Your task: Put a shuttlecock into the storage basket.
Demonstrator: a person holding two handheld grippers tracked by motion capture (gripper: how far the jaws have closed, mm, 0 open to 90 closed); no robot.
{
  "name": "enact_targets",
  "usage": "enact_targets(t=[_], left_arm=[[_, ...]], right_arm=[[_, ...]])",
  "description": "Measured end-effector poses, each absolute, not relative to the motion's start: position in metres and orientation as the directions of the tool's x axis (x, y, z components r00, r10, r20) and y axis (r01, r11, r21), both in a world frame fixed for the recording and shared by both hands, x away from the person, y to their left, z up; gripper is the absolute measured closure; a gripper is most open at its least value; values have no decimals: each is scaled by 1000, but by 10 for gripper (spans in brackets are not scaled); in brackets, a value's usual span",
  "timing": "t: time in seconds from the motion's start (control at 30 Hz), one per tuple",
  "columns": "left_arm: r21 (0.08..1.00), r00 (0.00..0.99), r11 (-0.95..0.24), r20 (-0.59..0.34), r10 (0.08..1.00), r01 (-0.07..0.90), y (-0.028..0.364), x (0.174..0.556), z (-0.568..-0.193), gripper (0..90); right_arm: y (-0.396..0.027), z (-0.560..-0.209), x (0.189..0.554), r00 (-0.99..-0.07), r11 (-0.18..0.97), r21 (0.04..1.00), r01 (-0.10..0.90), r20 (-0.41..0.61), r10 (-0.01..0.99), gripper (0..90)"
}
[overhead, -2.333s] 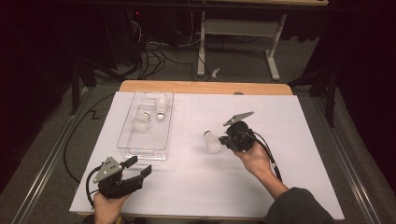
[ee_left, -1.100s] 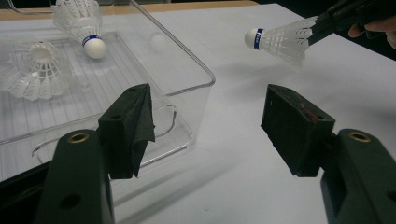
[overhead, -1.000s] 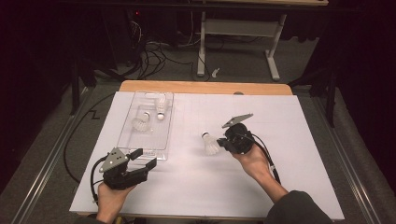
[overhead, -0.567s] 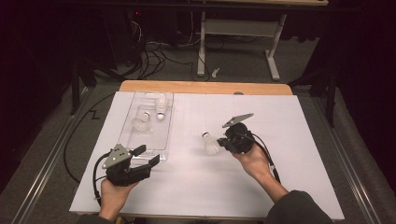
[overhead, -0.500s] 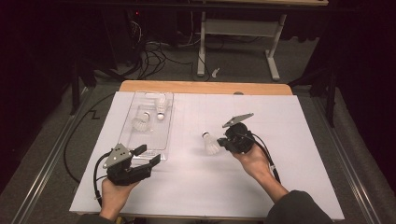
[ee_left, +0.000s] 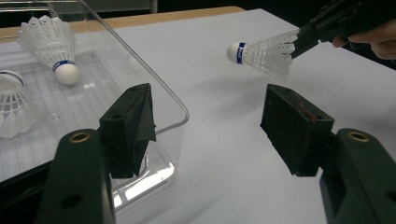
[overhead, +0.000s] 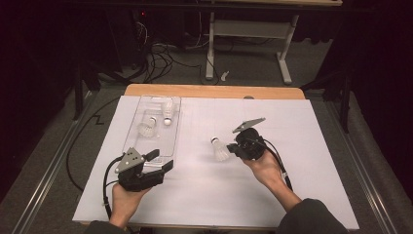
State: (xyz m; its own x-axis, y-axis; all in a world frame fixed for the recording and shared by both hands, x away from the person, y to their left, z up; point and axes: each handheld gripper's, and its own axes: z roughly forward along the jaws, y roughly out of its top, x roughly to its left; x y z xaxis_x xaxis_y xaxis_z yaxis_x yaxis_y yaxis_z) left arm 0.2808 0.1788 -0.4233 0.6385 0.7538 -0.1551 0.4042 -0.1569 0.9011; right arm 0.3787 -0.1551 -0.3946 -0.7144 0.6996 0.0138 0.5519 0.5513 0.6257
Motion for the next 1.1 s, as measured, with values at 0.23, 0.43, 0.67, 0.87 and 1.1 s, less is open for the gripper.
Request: enact_targets(t=[0.23,0.43,0.67,0.87,1.1], left_arm=[[899,655,-167,-156,739,404,172,284,-422,354],[896,661,-179,-153,734,406,166,289,-423,358],[888,671,-198,-152,726,415,157,294,-423,363],[882,683,-224,-138,717,414,149,298,-422,366],[875,698,-256,-122,705,411,139,303,-420,368]], right_arm=[[-155,-394,379,-713,551,623,556,16,701,900],[-155,-394,379,-713,550,626,553,15,701,900],[-155,-394,379,-715,551,627,550,13,699,900],[-153,-393,379,-717,552,627,549,14,697,900],[-151,-392,379,-719,554,627,548,13,695,900]])
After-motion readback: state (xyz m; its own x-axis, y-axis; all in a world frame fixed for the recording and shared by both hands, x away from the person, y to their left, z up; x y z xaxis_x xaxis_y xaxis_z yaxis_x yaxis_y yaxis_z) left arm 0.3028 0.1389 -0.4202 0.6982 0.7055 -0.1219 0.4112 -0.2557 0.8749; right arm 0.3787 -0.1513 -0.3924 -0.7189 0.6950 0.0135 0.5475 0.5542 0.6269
